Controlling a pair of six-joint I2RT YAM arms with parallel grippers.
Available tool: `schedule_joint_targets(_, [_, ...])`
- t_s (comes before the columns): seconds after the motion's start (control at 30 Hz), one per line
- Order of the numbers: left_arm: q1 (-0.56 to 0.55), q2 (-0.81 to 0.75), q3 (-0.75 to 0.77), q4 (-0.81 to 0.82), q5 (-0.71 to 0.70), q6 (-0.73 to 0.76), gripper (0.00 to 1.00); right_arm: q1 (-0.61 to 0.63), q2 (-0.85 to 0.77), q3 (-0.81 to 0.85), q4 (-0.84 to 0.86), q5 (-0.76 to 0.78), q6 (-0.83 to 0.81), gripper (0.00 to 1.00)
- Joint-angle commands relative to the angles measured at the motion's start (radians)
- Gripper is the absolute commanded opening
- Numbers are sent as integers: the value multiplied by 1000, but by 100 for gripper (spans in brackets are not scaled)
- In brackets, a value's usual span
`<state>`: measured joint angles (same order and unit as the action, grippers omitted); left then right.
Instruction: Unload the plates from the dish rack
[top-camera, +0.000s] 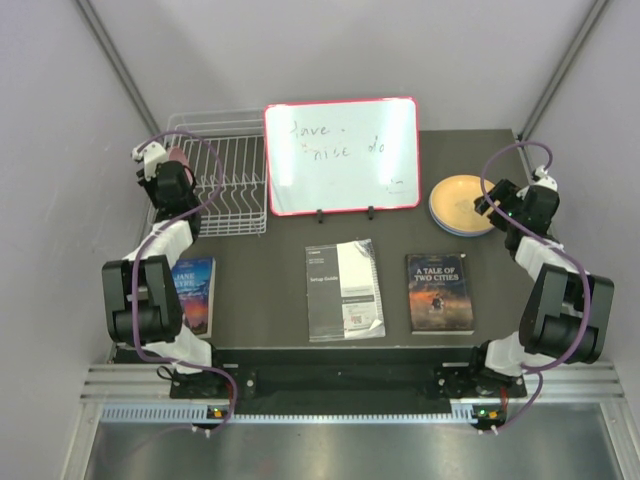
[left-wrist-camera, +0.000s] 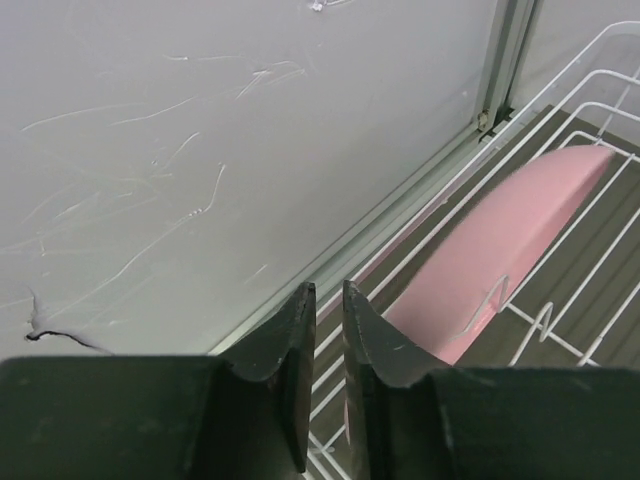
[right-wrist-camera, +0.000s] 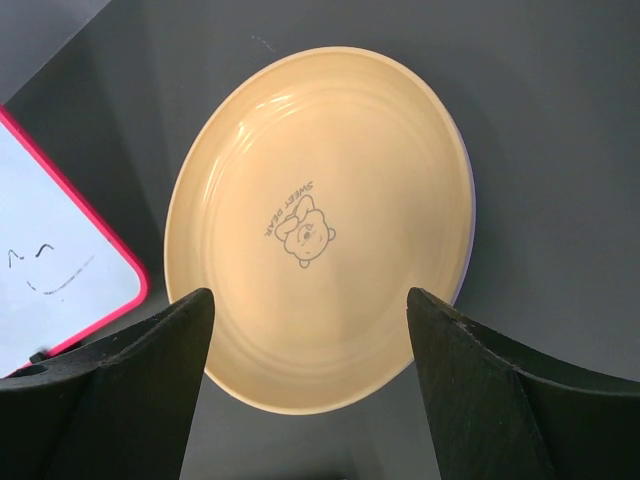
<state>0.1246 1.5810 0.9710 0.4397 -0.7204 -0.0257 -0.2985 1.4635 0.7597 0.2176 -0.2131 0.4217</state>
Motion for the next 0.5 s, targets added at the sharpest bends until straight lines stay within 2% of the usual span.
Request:
schedule_joint_targets(0.0, [7, -33, 34, 24, 4, 1, 27, -4, 4, 27, 57, -22, 9, 78])
schedule_joint_targets(0.03, [6, -36, 35, 19, 4, 0, 48, -4, 3, 27, 57, -22, 9, 78])
schedule_joint_targets(0.1, [6, -45, 31, 21, 4, -2, 63, -4, 3, 24, 60, -26, 6, 78])
schedule_joint_targets(0.13, [4, -47, 31, 24, 6, -2, 77, -5, 3, 23, 62, -28, 9, 78])
schedule_joint_targets(0.17, [6, -47, 28, 31, 4, 1, 82, -5, 4, 21, 65, -29, 9, 78])
schedule_joint_targets(0.27, [6, -44, 31, 28, 33, 4, 91, -5, 5, 18, 68, -32, 12, 78])
schedule_joint_targets(0.47, [7, -90, 6, 17, 59, -34, 94, -4, 14, 21, 69, -45, 15, 78])
